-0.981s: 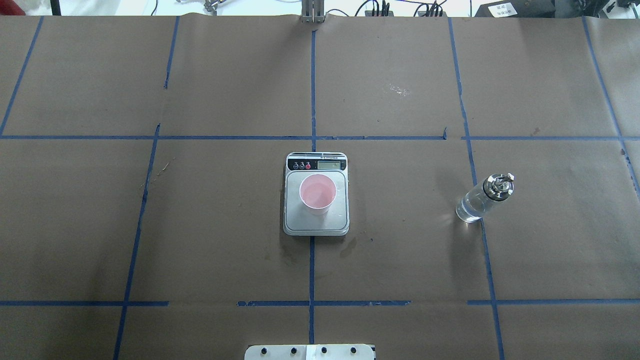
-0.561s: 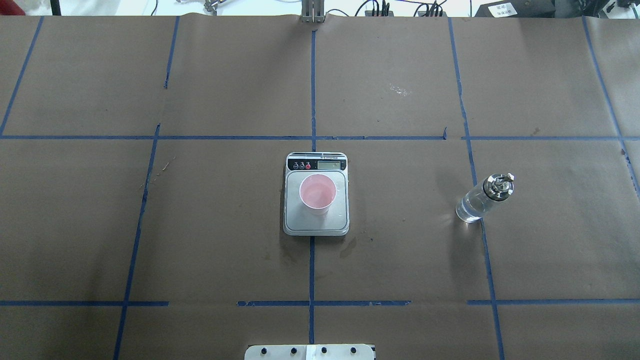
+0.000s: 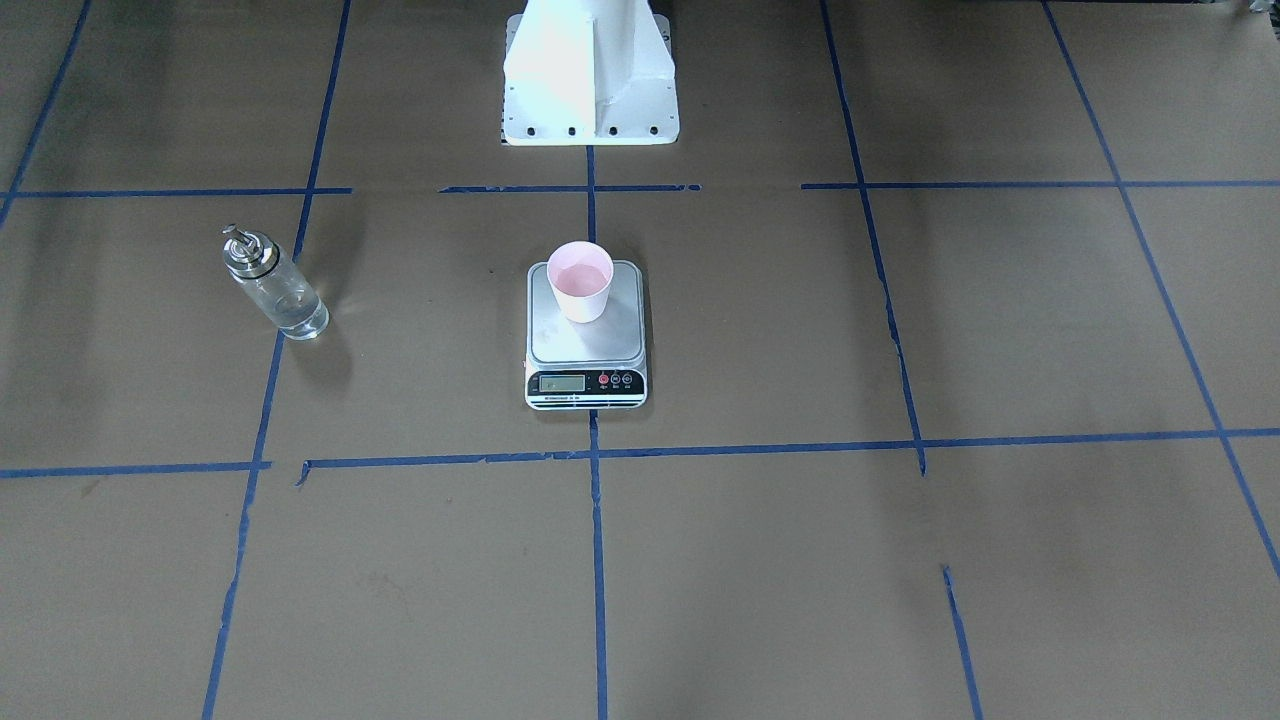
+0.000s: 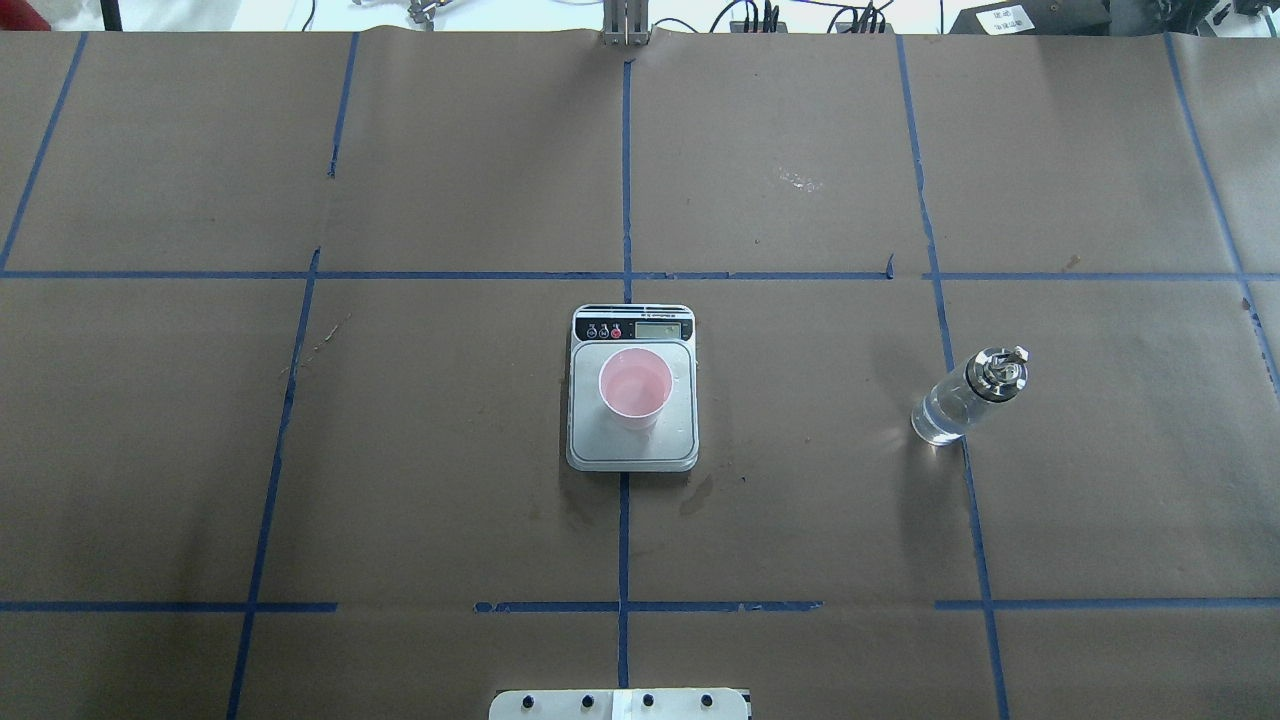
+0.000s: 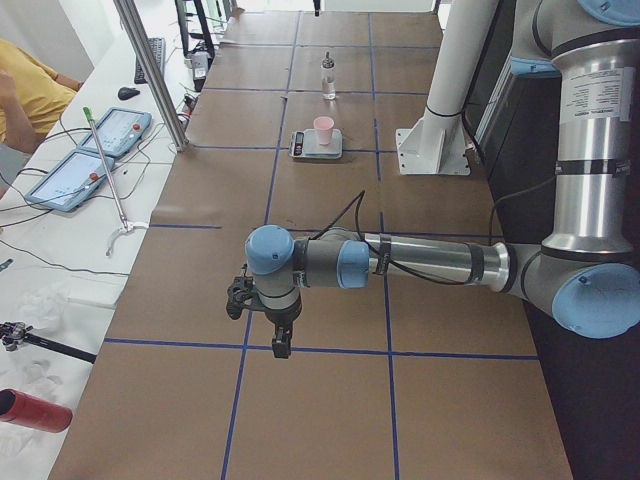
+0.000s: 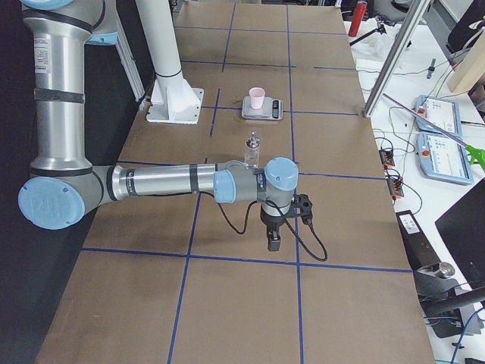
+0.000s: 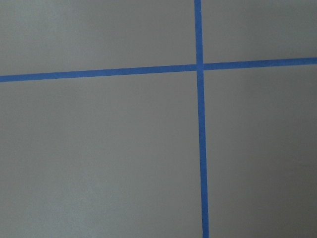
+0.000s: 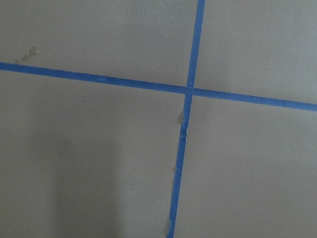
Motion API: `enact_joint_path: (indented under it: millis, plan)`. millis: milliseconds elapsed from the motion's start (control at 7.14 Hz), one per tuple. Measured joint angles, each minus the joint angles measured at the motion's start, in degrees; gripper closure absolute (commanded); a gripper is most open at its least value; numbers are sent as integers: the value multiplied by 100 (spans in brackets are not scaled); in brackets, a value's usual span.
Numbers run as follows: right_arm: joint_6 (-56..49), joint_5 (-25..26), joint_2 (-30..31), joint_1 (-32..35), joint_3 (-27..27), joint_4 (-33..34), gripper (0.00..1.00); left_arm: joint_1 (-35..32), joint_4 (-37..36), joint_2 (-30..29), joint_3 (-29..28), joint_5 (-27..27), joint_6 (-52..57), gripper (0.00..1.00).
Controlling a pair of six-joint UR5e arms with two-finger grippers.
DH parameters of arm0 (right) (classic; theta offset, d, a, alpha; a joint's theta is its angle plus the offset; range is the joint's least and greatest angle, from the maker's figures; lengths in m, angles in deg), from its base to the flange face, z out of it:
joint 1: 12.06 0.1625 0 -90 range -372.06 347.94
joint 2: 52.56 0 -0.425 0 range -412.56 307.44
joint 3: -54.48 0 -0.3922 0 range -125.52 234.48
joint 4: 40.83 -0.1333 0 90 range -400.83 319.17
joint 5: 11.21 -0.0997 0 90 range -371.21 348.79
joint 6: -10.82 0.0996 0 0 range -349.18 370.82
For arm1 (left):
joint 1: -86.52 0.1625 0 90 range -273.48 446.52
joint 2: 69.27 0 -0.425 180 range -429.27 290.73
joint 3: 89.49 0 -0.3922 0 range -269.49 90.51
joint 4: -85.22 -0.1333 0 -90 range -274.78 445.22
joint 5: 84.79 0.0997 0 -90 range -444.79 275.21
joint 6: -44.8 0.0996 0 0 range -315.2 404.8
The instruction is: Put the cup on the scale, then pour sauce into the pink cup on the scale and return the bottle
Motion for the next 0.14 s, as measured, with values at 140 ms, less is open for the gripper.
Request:
enact_joint_path:
  millis: [140]
  plan:
    - [1, -3, -3, 0, 5, 0, 0, 1, -3, -32, -6, 0, 2, 0]
